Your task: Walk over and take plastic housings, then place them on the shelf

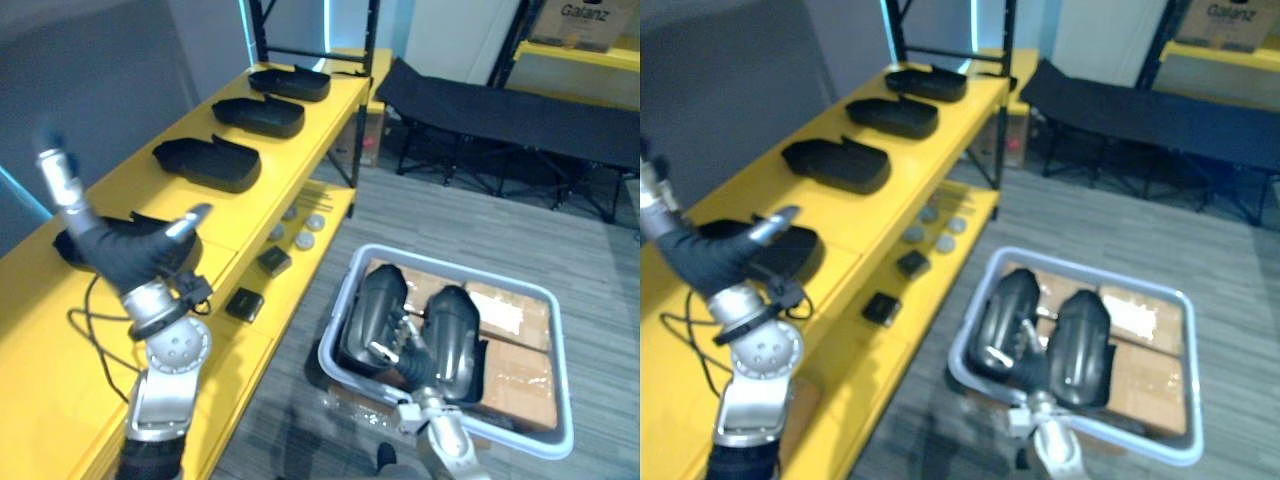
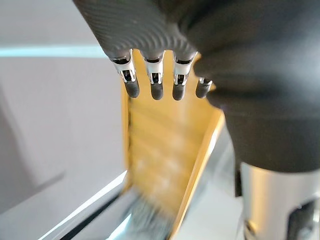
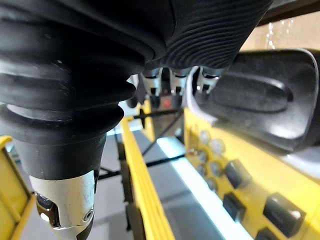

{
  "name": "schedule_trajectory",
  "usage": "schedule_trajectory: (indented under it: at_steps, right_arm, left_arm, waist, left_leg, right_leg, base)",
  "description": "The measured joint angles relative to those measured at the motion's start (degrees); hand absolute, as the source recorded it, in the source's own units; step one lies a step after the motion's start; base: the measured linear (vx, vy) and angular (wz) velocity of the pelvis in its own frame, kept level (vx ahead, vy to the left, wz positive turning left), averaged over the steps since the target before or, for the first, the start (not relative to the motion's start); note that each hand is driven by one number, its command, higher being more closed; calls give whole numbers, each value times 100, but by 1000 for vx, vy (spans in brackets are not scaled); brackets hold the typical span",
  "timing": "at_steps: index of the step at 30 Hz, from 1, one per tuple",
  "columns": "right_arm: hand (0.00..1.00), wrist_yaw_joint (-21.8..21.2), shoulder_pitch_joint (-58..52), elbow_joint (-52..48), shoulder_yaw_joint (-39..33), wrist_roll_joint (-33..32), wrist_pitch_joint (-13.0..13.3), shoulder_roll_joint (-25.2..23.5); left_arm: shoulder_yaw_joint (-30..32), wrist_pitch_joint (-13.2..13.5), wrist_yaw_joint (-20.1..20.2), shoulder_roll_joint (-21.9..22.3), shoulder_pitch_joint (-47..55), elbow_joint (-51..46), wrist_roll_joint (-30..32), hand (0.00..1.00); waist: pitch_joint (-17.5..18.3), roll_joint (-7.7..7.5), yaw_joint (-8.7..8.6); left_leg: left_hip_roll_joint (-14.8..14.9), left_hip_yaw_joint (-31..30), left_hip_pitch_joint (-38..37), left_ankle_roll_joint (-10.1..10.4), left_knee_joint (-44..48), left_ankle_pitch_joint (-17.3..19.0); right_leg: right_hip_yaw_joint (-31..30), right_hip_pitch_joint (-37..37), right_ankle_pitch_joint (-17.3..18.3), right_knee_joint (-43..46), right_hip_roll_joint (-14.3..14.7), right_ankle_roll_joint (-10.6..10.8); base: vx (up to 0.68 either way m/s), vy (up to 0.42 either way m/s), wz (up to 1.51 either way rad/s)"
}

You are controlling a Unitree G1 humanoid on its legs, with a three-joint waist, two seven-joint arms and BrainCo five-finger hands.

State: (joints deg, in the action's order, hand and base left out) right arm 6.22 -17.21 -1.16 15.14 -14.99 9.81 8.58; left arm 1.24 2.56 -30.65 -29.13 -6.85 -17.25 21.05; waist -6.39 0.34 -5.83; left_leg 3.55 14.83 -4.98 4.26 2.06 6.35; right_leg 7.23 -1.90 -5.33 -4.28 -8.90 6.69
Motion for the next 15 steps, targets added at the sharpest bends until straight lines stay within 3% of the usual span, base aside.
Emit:
schedule_trajectory:
  at_steps: [2,7,12,15]
  right_arm:
    - [0,-100,-16,0,-239,-69,0,81]
    - [0,-449,-18,0,-539,-232,2,317]
    - [0,-656,-57,0,-598,-250,5,356]
    - [0,-698,-46,0,-599,-277,5,475]
  left_arm:
    - [36,-37,481,-460,22,598,-119,0]
    - [165,16,1127,-1136,21,1615,-276,0]
    - [276,71,1308,-1474,7,2139,-193,0]
    - [276,111,1371,-1569,-18,2449,161,0]
  waist:
    - [-3,7,-1]
    - [-5,12,-18]
    - [-16,65,-66]
    - [3,159,-72]
  left_leg:
    - [0,17,2,0,-8,0]
    - [0,83,-15,-1,-7,1]
    - [-1,106,-69,-4,-7,5]
    - [-2,146,-86,3,18,31]
  right_leg:
    - [-19,19,-1,-1,4,0]
    - [-98,43,-8,-1,9,3]
    - [-122,3,-12,-1,8,7]
    - [-183,10,-14,-1,0,12]
  base:
    - [13,3,-3]
    - [13,4,-6]
    - [-4,1,-2]
    - [-23,4,-8]
